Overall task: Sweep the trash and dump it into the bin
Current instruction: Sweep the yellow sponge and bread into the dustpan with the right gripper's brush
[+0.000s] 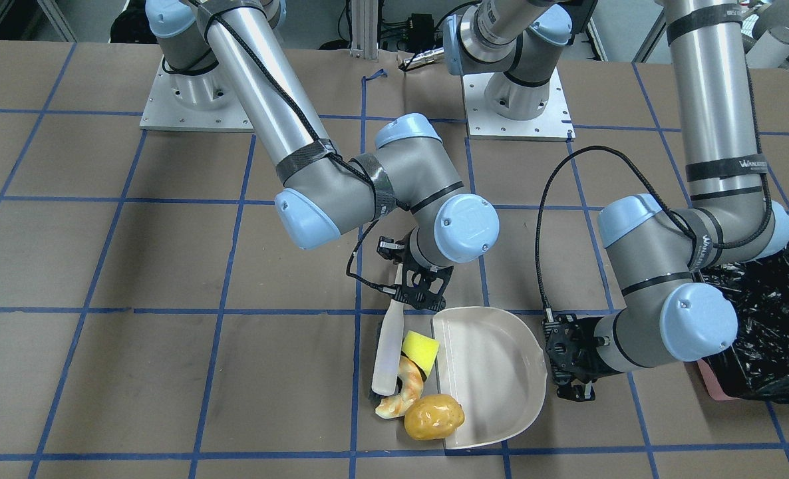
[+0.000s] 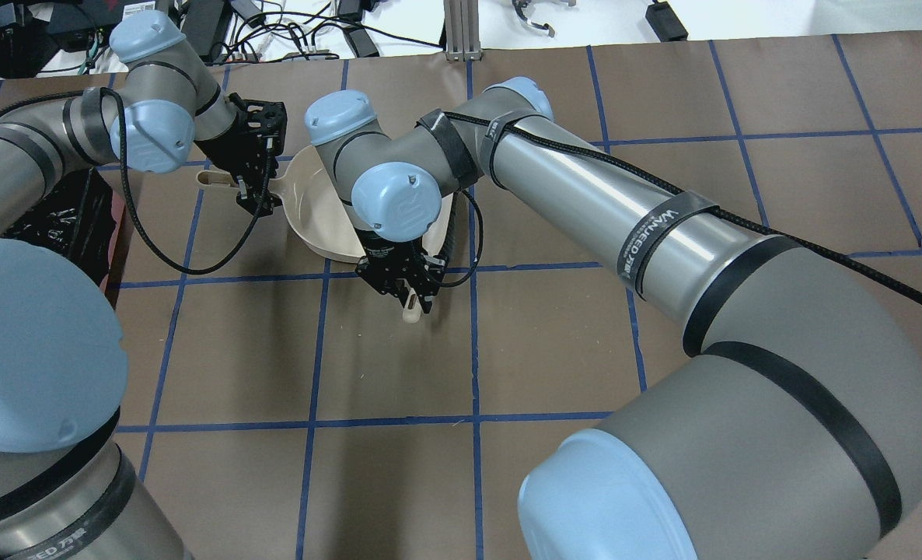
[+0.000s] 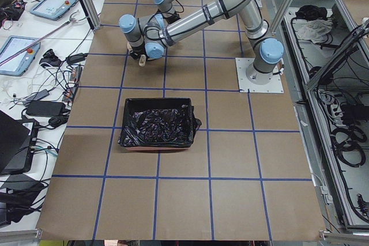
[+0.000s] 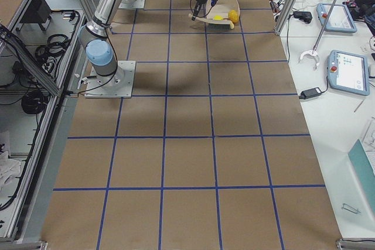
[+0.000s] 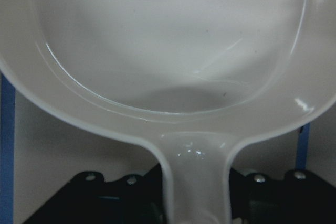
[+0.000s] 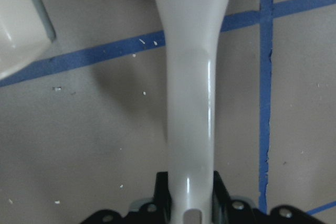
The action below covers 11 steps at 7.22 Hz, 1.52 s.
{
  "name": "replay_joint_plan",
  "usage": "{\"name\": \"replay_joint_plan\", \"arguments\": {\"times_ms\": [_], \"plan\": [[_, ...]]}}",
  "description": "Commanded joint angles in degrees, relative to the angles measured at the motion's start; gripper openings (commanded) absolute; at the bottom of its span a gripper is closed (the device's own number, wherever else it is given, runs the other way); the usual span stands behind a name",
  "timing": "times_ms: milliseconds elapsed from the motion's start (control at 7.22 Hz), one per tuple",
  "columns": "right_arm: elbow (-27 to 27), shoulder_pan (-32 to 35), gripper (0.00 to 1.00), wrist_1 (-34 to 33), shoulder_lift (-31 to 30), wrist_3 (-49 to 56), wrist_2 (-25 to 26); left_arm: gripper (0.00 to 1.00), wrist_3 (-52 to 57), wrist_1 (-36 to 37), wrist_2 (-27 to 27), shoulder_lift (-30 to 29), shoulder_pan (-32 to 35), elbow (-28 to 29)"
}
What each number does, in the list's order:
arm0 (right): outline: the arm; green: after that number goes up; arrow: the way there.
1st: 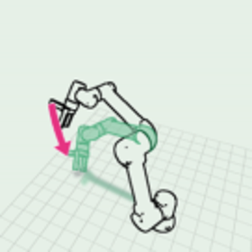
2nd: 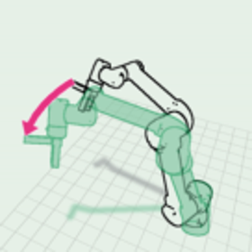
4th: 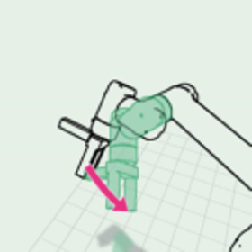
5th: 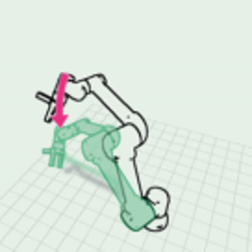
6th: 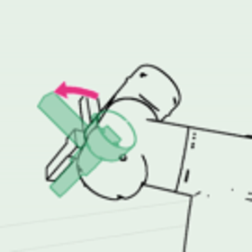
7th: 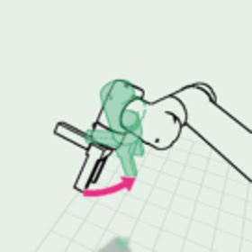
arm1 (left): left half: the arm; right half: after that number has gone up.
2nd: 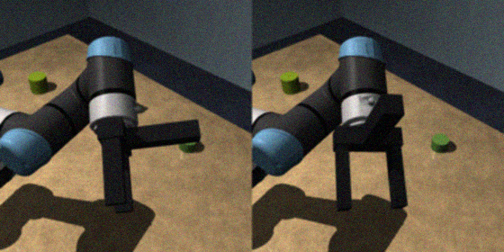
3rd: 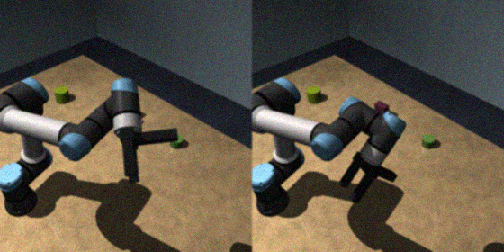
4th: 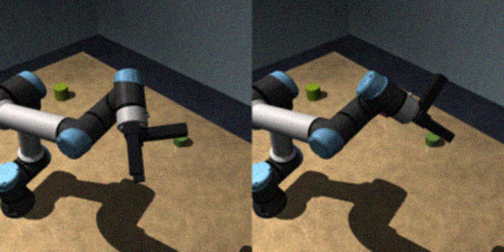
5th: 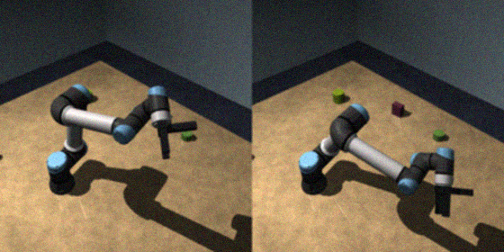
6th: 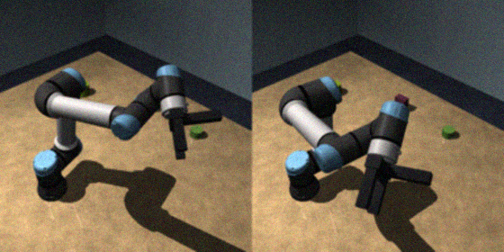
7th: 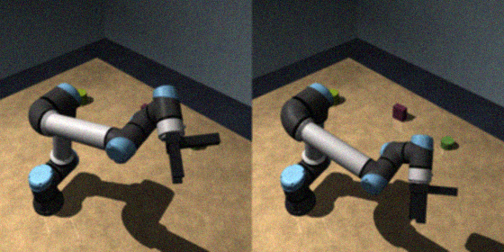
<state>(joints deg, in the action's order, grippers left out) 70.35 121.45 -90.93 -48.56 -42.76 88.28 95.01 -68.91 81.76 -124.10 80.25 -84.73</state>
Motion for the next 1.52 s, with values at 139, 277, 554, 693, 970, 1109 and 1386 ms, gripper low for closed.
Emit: {"name": "replay_joint_plan", "arguments": {"times_ms": [139,277,554,693,970,1109,1386], "plan": [[-0.4,0.5,0.0,-2.1,0.0,0.6,-1.6,0.22,0.4,0.0,0.0,-0.1,0.0,0.0],[-0.4,1.4,0.0,-3.0,0.0,0.6,-2.7,0.22,0.4,0.0,0.0,-0.1,0.0,0.0],[-1.2,2.7,0.0,-3.2,0.1,0.5,-4.1,0.22,0.4,0.0,0.0,-0.1,0.0,0.0],[-1.6,3.5,0.0,-3.2,0.0,0.3,-5.7,0.22,0.4,0.0,0.0,-0.1,0.0,0.0],[-1.8,4.4,0.0,-3.5,0.0,0.6,-6.6,0.22,0.3,0.0,-0.1,-0.2,0.0,0.0],[-1.9,4.9,0.0,-4.1,0.0,1.4,-7.2,0.22,0.1,0.0,-0.1,-0.2,0.0,-0.1],[-2.7,6.2,0.0,-5.1,0.0,1.5,-9.3,0.22,0.1,0.0,-0.1,-0.2,0.0,0.0]]}}
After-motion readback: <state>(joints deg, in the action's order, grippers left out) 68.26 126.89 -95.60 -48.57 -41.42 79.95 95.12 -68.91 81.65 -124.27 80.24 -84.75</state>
